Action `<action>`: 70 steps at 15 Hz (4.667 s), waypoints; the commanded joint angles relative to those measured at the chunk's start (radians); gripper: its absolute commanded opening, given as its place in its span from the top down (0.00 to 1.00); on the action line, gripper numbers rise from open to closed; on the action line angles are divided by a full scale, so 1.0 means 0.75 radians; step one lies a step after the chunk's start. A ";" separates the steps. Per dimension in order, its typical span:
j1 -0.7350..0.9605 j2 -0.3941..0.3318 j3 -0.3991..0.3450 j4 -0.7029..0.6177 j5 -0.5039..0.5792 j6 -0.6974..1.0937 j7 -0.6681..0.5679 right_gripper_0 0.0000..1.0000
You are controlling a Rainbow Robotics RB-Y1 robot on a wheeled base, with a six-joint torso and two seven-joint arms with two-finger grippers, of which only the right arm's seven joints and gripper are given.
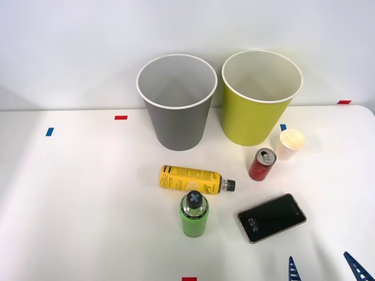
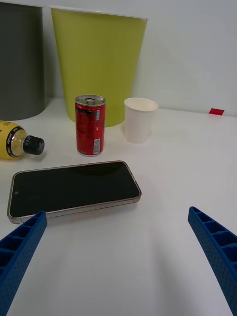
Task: Put cans in the gray bin, plastic bottles in the light green bin
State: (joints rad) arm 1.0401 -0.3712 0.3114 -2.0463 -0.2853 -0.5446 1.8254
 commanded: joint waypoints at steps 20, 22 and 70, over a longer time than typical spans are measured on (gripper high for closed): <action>0.000 0.000 0.000 0.000 0.000 0.000 0.000 0.00; 0.000 0.000 0.000 0.000 0.000 0.000 0.000 0.00; -0.254 -0.045 -0.012 0.051 -0.143 -0.006 0.020 0.00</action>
State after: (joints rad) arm 0.8634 -0.4021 0.2996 -2.0100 -0.3826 -0.5522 1.8389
